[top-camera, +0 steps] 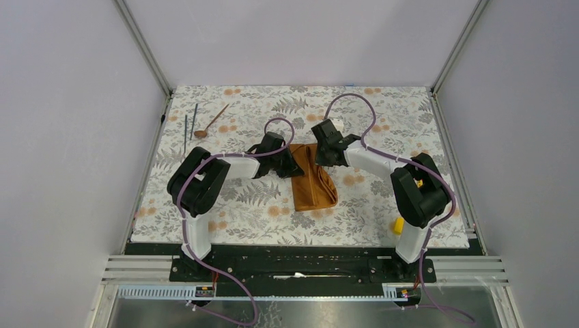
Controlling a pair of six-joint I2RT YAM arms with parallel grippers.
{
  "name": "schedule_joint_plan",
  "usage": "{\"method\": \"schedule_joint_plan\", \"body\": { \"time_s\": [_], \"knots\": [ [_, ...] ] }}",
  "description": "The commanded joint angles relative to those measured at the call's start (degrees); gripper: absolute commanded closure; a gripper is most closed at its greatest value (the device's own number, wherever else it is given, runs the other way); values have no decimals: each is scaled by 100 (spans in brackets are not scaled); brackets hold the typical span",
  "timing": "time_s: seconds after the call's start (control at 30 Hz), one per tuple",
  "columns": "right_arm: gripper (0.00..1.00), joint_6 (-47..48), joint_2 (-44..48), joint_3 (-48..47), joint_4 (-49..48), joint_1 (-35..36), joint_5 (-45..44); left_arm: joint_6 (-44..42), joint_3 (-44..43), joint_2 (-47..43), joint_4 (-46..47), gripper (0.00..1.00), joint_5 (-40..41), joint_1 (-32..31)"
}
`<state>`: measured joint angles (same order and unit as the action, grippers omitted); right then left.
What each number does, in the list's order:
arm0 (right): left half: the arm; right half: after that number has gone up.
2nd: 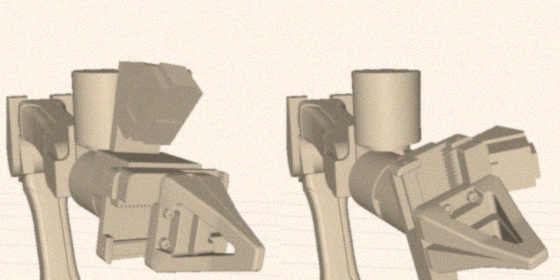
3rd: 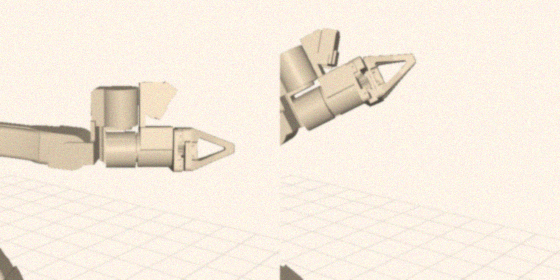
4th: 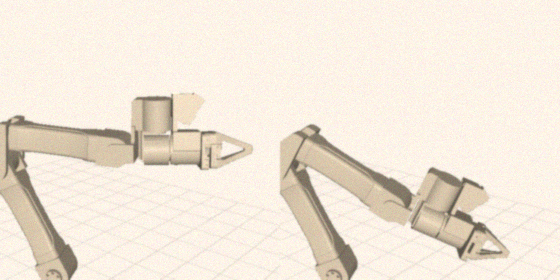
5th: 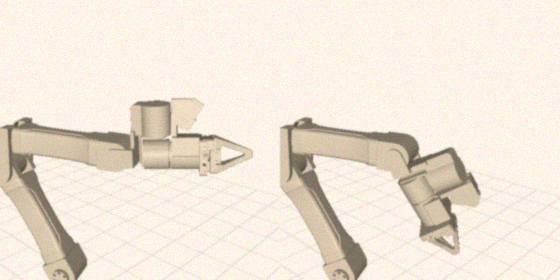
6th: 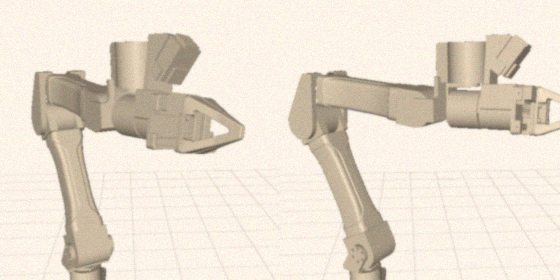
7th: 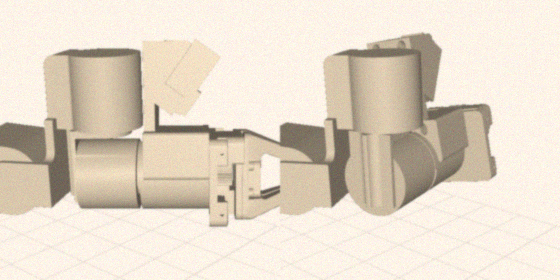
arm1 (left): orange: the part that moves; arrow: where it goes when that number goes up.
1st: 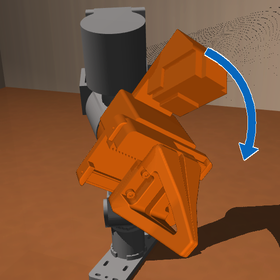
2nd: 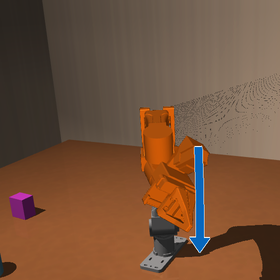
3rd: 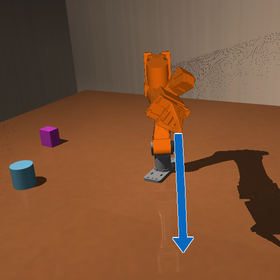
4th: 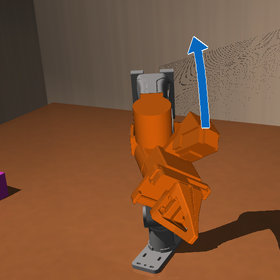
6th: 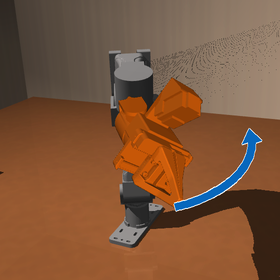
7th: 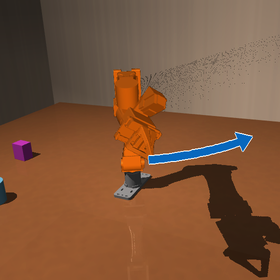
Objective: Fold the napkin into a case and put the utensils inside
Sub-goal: Fold the 2/3-rectangle-folded napkin at the center of the board.
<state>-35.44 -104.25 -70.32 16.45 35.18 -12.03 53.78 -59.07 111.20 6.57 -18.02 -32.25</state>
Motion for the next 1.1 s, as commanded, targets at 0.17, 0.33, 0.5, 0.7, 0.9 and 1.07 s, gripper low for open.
{"method": "schedule_joint_plan", "body": {
  "time_s": [0.17, 0.33, 0.5, 0.7, 0.9, 1.07],
  "knots": [
    [100, 611, 358, -460, 313, -36, -415, -252, 339, 122, -533, 100, 142, -18],
    [100, 278, 221, -613, 385, 0, -454, -175, 254, 192, -415, 100, 2, -27],
    [100, -136, 130, -747, 512, 199, -811, -116, 153, 223, -328, 100, -126, -27],
    [100, -521, -172, -1018, 695, 371, -731, -43, 36, 366, -303, 100, -179, -36],
    [100, -801, -351, -1102, 593, 431, -371, -70, -38, 395, -304, 100, -177, -36],
    [100, -1140, -412, -840, 53, 434, 130, -137, -43, 351, -302, 100, -169, -36]
  ]
}}
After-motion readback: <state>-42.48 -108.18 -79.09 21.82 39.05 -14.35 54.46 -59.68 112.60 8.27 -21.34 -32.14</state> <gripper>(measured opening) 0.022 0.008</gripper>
